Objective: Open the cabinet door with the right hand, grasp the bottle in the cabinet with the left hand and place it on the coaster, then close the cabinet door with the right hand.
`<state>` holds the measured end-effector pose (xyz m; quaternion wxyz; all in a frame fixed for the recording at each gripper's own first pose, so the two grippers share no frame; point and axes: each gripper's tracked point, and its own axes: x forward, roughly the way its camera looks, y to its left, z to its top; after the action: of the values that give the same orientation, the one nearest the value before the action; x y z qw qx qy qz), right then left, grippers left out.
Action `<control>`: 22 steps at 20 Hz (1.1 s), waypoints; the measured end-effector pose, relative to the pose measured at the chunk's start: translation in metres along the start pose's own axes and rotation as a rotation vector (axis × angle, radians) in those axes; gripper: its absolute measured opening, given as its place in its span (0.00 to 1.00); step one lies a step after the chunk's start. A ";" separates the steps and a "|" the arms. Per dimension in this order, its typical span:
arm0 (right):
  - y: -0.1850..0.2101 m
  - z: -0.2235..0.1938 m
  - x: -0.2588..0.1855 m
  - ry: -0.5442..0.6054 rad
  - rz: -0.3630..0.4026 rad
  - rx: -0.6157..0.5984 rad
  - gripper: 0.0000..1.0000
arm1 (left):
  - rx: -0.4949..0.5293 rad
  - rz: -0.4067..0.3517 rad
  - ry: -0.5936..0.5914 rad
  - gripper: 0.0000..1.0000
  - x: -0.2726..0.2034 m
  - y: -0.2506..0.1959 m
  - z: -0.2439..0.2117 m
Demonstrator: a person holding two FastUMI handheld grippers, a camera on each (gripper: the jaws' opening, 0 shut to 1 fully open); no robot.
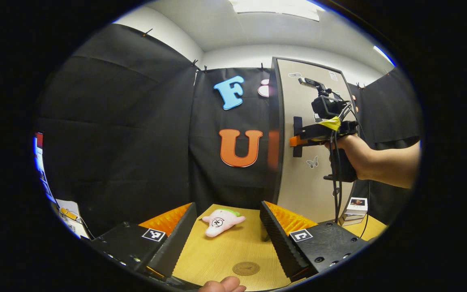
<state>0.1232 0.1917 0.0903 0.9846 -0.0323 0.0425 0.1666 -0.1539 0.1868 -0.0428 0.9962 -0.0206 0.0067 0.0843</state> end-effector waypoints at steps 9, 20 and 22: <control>0.011 0.001 -0.070 0.068 0.143 -0.003 0.18 | -0.037 0.013 0.068 0.95 -0.015 0.000 -0.032; -0.019 -0.003 -0.130 0.185 0.346 -0.099 0.18 | -0.006 -0.040 0.161 0.95 0.001 -0.093 -0.074; -0.025 -0.004 -0.143 0.184 0.362 -0.076 0.18 | 0.010 -0.045 0.177 0.95 0.010 -0.115 -0.072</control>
<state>-0.0031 0.1214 0.1011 0.9286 -0.0763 0.1309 0.3388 -0.1255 0.0720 -0.1099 0.9934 -0.0234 0.0948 0.0597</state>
